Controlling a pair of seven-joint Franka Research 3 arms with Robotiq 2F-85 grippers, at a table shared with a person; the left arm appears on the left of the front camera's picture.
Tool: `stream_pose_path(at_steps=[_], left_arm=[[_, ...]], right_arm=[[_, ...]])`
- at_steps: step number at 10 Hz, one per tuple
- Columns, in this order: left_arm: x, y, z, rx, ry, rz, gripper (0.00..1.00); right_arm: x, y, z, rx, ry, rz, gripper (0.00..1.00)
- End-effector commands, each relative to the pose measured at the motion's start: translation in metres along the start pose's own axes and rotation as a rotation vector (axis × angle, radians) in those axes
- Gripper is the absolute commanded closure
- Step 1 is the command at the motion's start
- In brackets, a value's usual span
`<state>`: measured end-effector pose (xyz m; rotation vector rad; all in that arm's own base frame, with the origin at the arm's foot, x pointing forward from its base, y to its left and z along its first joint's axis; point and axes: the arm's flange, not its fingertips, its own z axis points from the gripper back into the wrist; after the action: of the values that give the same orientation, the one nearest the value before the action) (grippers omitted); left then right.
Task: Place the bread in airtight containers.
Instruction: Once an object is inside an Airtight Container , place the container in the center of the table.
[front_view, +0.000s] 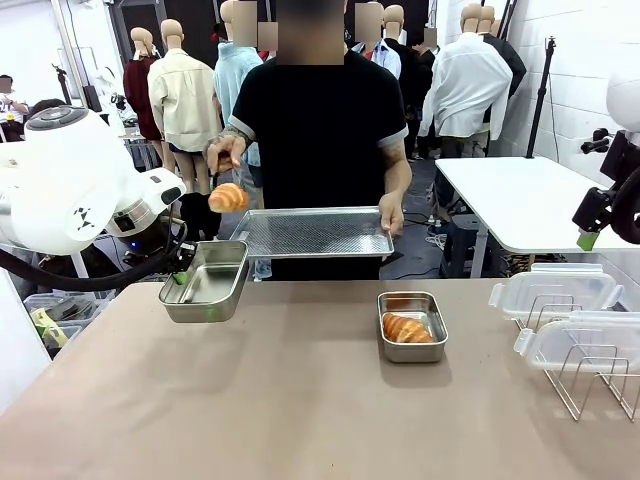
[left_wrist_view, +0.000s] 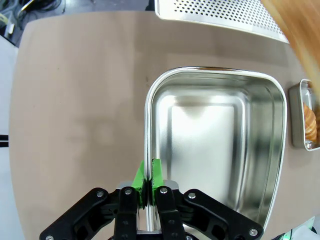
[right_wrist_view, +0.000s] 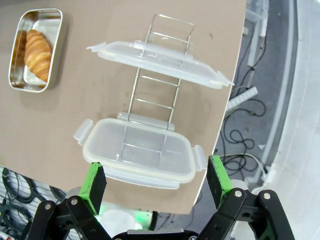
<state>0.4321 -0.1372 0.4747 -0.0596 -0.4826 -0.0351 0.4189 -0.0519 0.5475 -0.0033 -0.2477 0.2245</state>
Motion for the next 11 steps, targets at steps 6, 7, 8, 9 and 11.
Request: stream_pose_path(at_steps=[6, 7, 8, 9, 11], left_arm=[[0.0010, 0.0018, 0.0030, -0.001, -0.010, -0.005, 1.00], [0.0010, 0.0018, 0.0030, -0.001, -0.010, -0.005, 1.00], [0.0010, 0.0018, 0.0030, -0.001, -0.010, -0.005, 1.00], [0.0010, 0.0018, 0.0030, -0.001, -0.010, -0.005, 1.00], [0.0010, 0.0018, 0.0030, -0.001, -0.010, -0.005, 1.00]], right_arm=[[0.0012, 0.0005, 0.0017, -0.007, 0.016, -0.006, 0.00], [0.0012, 0.0005, 0.0017, -0.007, 0.016, -0.006, 0.00], [0.0012, 0.0005, 0.0017, -0.007, 0.016, -0.006, 0.00], [0.0012, 0.0005, 0.0017, -0.007, 0.016, -0.006, 0.00], [0.0012, 0.0005, 0.0017, -0.007, 0.016, -0.006, 0.00]])
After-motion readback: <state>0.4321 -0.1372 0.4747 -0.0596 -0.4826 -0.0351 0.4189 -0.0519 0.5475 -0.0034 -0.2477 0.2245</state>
